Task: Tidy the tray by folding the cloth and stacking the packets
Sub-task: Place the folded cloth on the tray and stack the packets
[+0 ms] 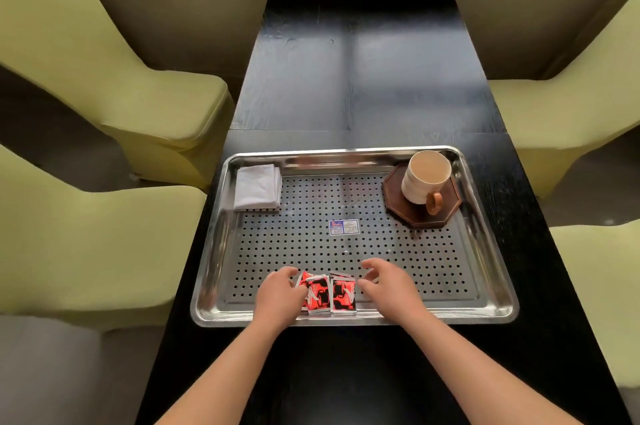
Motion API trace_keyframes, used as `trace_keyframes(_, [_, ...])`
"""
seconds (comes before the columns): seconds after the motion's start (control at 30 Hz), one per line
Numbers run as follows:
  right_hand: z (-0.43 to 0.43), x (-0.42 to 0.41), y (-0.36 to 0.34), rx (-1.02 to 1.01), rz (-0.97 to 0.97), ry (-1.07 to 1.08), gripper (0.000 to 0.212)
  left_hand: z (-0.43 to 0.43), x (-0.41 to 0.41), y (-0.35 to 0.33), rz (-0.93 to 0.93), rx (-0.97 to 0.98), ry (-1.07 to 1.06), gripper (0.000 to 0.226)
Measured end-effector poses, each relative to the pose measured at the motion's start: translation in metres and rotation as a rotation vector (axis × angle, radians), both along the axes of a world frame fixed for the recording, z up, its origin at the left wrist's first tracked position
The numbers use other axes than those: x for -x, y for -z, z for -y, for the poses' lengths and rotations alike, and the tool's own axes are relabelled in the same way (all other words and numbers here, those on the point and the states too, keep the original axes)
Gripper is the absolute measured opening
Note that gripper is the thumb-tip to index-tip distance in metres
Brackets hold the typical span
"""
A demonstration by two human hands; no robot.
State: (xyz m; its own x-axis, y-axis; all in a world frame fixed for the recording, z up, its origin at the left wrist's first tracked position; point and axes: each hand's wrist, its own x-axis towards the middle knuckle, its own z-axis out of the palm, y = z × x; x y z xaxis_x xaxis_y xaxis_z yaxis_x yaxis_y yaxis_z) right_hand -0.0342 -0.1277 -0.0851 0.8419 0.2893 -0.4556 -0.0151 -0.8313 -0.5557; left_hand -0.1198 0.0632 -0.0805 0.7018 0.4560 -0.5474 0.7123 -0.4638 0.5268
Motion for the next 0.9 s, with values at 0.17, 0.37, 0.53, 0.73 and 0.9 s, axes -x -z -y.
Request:
trace_keyframes(0.17, [-0.025,0.008,0.015,0.153,0.02,-0.134,0.054,-0.004,-0.005,0.012,-0.043,-0.049,0.049,0.047])
trace_keyframes(0.37, [-0.035,0.013,0.031,0.27,0.082,-0.213,0.052,-0.005,-0.011,0.021,-0.027,-0.089,0.074,0.044])
trace_keyframes(0.53, [-0.028,0.012,0.038,0.234,0.105,-0.202,0.048,-0.01,-0.01,0.024,0.001,-0.061,0.047,0.021])
trace_keyframes(0.73, [-0.027,0.012,0.041,0.225,0.132,-0.201,0.044,-0.015,-0.006,0.024,0.019,0.045,-0.036,0.016])
trace_keyframes(0.9, [-0.028,0.012,0.041,0.208,0.136,-0.186,0.043,-0.023,-0.002,0.017,0.134,0.154,-0.157,0.04])
